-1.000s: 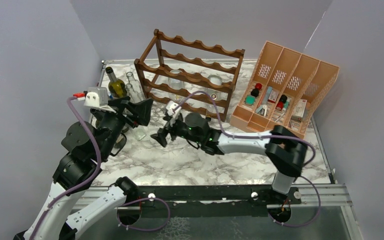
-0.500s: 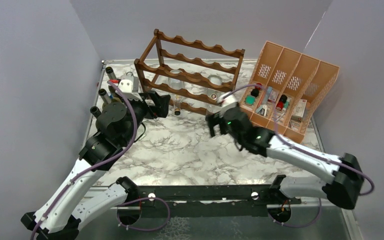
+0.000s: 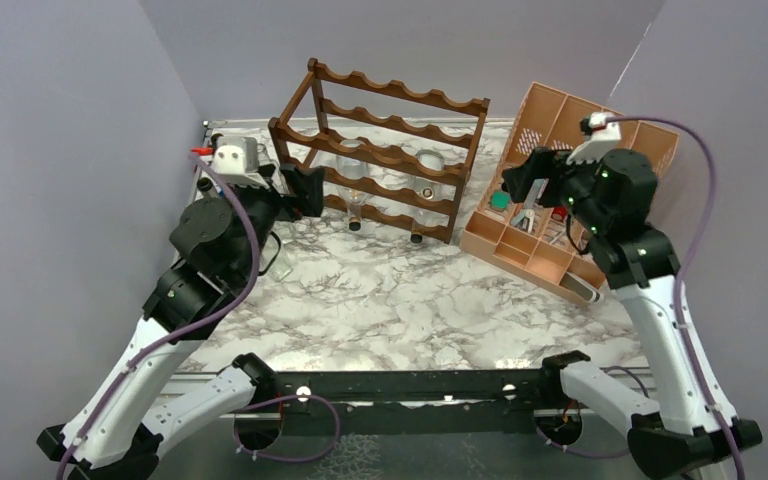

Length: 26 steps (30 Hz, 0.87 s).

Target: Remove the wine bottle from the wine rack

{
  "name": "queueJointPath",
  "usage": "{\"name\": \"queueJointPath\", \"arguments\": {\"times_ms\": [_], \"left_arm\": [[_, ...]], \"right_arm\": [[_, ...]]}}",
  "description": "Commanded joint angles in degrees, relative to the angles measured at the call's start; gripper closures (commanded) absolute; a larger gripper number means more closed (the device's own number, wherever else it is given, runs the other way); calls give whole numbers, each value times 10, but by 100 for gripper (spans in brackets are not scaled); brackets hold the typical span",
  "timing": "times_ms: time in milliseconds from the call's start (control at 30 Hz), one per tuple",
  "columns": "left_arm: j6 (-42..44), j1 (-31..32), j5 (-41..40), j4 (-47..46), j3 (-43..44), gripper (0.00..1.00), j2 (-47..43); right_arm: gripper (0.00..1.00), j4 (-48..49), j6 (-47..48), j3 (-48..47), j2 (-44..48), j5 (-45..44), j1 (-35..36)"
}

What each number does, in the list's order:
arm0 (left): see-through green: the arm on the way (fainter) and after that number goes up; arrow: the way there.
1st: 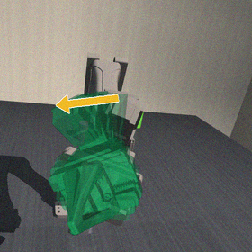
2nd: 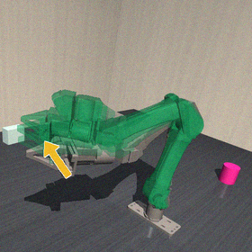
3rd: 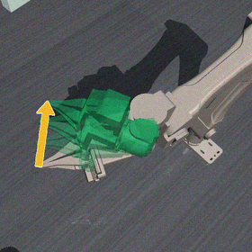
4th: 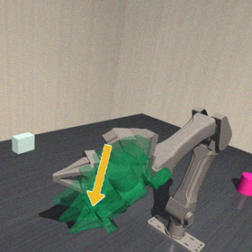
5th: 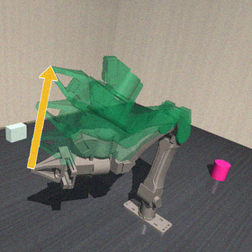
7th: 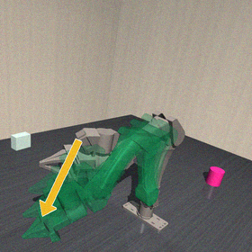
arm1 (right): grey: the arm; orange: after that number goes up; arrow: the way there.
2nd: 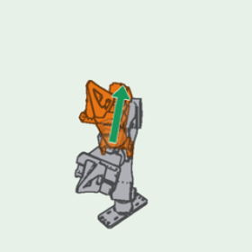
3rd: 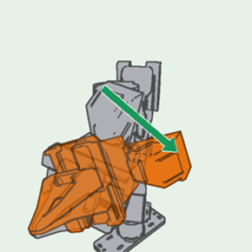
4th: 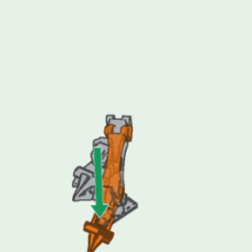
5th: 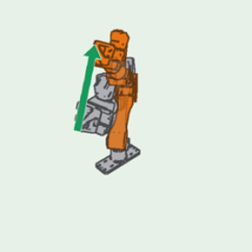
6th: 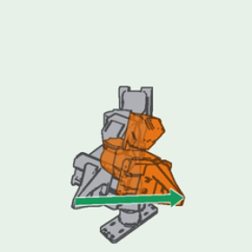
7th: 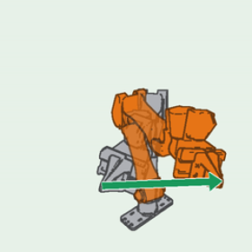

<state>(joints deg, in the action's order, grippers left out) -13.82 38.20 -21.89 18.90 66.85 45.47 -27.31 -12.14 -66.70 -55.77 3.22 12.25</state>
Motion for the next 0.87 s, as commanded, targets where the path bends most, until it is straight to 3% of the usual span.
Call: {"name": "queueJointPath", "arguments": {"times_ms": [0,333,533,833], "left_arm": [[55,-4,-75,-27,56,8,-28],[108,-3,-121,-120,32,9,-98],[100,-3,-102,-171,-19,9,-141],[103,-3,-113,-165,-30,9,-144]], "right_arm": [[0,-33,30,-110,65,42,-2],[0,-31,66,-216,155,31,-1],[0,1,56,-184,199,64,-1],[0,16,30,-160,205,60,-1]]}}
